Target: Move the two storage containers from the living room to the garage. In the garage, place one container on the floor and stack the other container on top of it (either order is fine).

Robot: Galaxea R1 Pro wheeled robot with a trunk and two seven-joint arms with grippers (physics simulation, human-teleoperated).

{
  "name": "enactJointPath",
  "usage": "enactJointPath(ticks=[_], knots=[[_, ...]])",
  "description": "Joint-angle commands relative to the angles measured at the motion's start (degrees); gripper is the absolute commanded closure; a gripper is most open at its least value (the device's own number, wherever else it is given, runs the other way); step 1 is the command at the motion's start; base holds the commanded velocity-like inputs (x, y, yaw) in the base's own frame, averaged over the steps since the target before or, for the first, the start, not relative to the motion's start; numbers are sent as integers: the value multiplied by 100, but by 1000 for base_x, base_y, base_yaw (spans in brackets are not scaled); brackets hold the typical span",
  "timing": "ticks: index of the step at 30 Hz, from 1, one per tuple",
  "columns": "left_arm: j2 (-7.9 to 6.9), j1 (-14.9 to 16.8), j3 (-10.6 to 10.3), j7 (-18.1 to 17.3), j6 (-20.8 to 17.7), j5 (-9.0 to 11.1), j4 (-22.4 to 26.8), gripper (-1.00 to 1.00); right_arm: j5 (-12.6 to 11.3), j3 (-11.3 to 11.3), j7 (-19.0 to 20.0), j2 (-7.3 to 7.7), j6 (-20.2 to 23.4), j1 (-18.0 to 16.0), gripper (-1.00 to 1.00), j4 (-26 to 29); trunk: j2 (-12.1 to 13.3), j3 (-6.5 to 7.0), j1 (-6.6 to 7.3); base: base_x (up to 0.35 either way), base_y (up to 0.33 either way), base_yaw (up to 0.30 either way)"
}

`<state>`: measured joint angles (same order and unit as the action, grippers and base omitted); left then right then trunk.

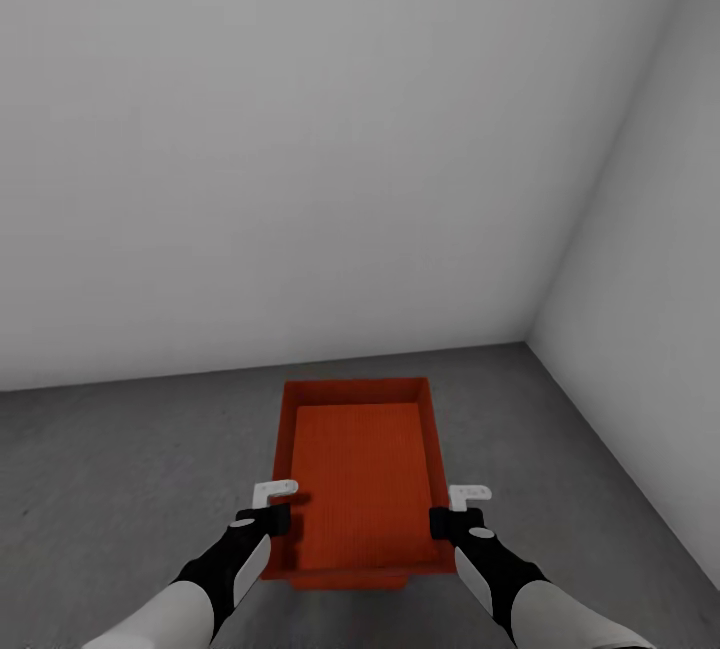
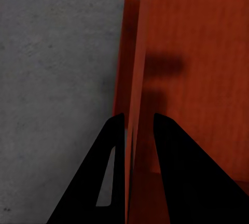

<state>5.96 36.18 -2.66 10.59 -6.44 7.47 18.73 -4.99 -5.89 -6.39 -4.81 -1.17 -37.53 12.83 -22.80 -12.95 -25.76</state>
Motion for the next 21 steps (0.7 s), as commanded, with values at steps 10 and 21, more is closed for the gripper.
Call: enactJointPath(ticks=[10, 21], knots=[[-182, 4, 90, 145, 213, -74, 71, 100, -54, 0, -47, 33, -15, 0, 100, -18, -12, -104, -3, 0, 0, 0], [-182, 5, 90, 145, 213, -71, 63, 100, -55, 0, -47, 33, -19, 0, 100, -19, -12, -205, -3, 0, 0, 0]])
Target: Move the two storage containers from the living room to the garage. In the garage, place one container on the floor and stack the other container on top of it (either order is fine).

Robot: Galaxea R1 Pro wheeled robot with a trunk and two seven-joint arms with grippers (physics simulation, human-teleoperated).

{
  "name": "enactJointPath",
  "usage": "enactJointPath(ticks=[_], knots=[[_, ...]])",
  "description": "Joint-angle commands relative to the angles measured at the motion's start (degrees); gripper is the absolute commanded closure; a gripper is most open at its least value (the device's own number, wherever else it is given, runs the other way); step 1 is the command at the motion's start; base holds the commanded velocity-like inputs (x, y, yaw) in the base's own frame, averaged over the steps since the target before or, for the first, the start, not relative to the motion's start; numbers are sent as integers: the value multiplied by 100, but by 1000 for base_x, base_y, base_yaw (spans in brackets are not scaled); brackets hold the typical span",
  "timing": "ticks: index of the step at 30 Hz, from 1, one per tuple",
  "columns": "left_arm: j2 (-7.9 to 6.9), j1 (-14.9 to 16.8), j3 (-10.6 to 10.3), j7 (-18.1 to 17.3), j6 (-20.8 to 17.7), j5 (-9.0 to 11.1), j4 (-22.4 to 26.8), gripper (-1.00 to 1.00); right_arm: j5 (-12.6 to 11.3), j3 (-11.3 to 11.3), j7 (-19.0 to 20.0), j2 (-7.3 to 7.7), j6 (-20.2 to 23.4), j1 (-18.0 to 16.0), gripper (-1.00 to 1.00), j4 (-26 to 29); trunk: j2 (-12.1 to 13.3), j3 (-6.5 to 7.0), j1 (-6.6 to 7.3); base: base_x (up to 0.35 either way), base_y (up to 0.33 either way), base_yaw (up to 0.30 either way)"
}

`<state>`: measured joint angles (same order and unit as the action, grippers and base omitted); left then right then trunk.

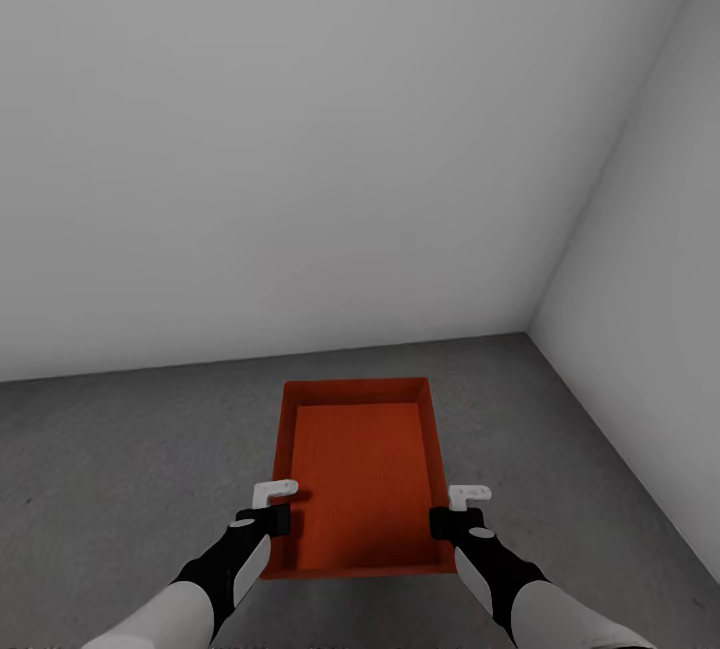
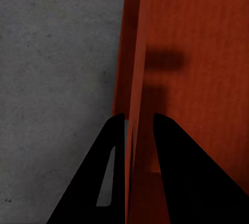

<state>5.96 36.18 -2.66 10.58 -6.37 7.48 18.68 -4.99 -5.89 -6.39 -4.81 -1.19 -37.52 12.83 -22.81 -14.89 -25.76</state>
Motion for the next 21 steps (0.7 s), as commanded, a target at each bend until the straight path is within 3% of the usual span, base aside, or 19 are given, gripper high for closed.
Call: enactJointPath(ticks=[1, 21], knots=[[-183, 5, 90, 146, 207, -72, 68, 100, -55, 1, -46, 32, -16, -1, 100, -18, -11, -20, -2, 0, 0, 0], [-183, 5, 90, 146, 207, -73, 66, 100, -56, 1, -46, 33, -14, -1, 100, -19, -11, -204, -2, 0, 0, 0]])
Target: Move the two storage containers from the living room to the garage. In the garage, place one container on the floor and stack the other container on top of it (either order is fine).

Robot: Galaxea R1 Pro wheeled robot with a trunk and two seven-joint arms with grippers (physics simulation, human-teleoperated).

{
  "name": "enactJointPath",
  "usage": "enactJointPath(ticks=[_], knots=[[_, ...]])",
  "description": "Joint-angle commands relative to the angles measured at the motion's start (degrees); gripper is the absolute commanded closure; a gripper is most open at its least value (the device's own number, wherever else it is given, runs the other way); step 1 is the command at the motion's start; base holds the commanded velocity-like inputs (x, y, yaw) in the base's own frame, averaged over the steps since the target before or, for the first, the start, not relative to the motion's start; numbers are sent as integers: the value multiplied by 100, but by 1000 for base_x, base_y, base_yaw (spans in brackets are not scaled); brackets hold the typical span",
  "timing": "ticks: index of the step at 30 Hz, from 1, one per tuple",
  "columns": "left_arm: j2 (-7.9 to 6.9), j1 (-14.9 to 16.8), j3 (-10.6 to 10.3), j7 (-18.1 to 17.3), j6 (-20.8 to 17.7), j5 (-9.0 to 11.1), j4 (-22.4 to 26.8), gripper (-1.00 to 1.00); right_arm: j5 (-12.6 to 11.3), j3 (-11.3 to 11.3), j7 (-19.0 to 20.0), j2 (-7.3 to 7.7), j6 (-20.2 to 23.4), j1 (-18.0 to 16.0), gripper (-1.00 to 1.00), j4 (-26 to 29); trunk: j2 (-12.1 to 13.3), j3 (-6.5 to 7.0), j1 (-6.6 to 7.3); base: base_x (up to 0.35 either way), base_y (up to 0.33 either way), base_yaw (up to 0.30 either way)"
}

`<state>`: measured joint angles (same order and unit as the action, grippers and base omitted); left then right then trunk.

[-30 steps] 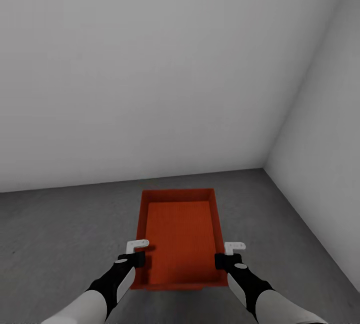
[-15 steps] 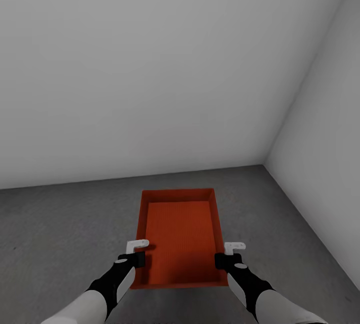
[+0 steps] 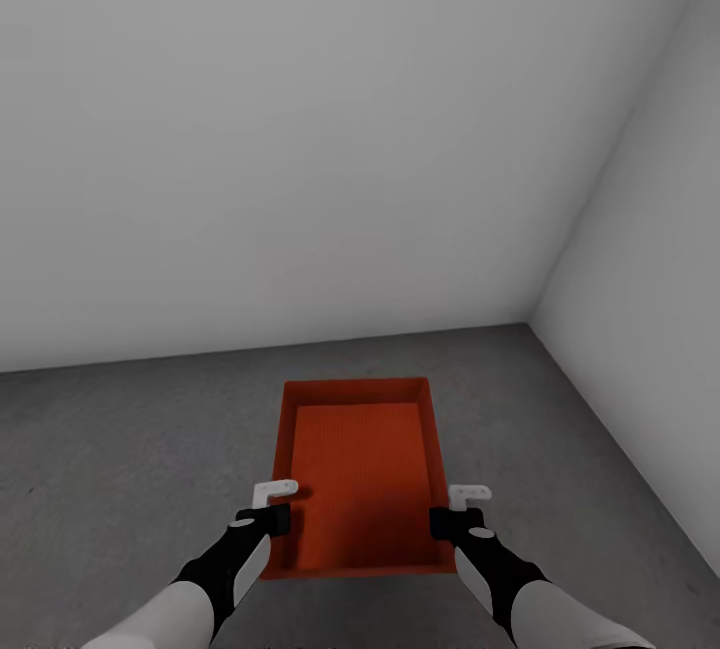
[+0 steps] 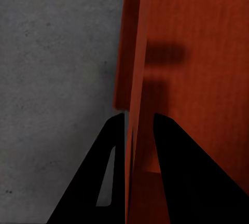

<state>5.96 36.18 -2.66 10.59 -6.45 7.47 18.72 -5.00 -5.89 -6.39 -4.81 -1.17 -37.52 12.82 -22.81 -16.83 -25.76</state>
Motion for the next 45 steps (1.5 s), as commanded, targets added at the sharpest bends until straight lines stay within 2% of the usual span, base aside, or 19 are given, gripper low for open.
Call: enactJointPath(ticks=[1, 45], knots=[[-183, 6, 90, 145, 214, -73, 61, 100, -54, 0, -47, 33, -16, -1, 100, -19, -11, -20, -2, 0, 0, 0], [-183, 7, 90, 145, 214, -73, 70, 100, -53, 0, -47, 38, -20, -1, 100, -18, -11, -425, -2, 0, 0, 0]])
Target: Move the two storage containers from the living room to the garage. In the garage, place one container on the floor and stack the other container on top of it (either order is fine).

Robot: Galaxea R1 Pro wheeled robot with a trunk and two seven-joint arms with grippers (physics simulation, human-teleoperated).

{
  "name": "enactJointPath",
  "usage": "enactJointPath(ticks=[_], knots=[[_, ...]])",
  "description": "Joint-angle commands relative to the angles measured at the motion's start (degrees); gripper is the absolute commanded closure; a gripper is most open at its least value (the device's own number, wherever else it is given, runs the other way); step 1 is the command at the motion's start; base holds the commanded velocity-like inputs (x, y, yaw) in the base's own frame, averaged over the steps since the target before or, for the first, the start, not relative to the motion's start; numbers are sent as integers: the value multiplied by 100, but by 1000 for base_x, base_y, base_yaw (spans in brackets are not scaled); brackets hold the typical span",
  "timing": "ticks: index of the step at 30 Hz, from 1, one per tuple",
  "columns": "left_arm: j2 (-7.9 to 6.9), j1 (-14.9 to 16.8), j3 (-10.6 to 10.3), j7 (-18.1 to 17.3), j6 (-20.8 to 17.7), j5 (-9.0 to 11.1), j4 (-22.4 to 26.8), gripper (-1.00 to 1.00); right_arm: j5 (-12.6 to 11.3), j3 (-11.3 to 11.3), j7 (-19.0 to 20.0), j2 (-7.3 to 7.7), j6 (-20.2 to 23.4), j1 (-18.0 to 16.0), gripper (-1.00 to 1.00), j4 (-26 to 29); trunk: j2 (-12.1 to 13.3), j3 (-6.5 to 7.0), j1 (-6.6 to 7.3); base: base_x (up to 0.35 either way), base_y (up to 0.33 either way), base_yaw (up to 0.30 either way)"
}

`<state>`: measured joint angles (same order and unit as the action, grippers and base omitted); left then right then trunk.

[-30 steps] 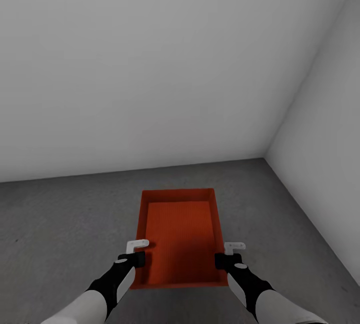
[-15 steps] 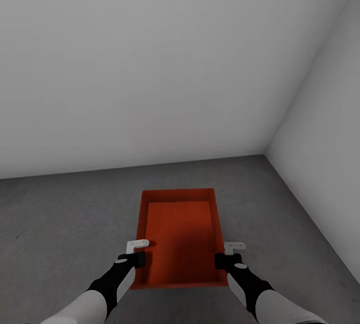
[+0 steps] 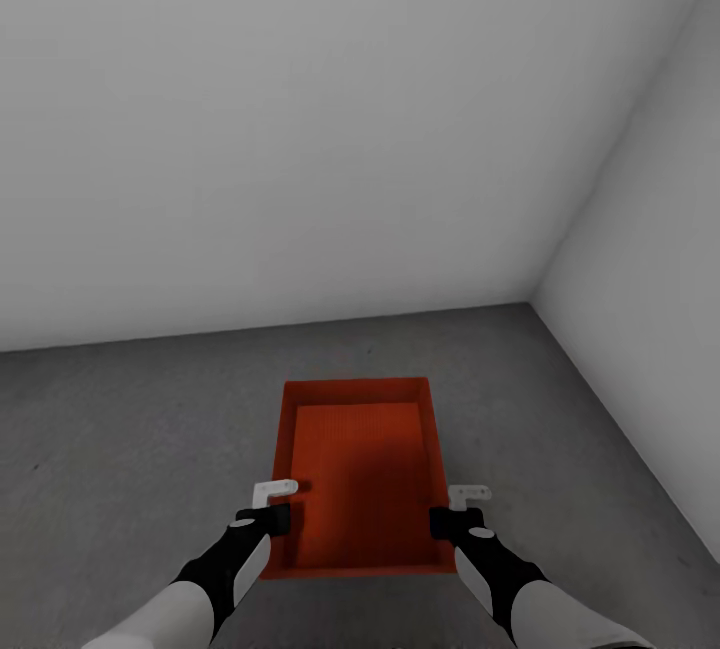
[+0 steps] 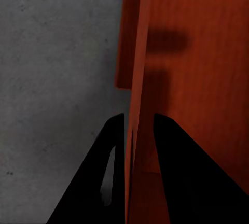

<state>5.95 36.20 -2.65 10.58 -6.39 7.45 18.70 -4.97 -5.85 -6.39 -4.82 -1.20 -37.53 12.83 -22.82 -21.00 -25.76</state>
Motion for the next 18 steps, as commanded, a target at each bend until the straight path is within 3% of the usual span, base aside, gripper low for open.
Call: enactJointPath(ticks=[1, 18], knots=[[-182, 4, 90, 147, 209, -72, 72, 100, -57, -3, -46, 36, -16, 0, 100, -20, -10, -19, -2, 0, 0, 0], [-182, 3, 90, 147, 209, -72, 72, 100, -57, -3, -46, 34, -18, 0, 100, -22, -10, -175, -2, 0, 0, 0]])
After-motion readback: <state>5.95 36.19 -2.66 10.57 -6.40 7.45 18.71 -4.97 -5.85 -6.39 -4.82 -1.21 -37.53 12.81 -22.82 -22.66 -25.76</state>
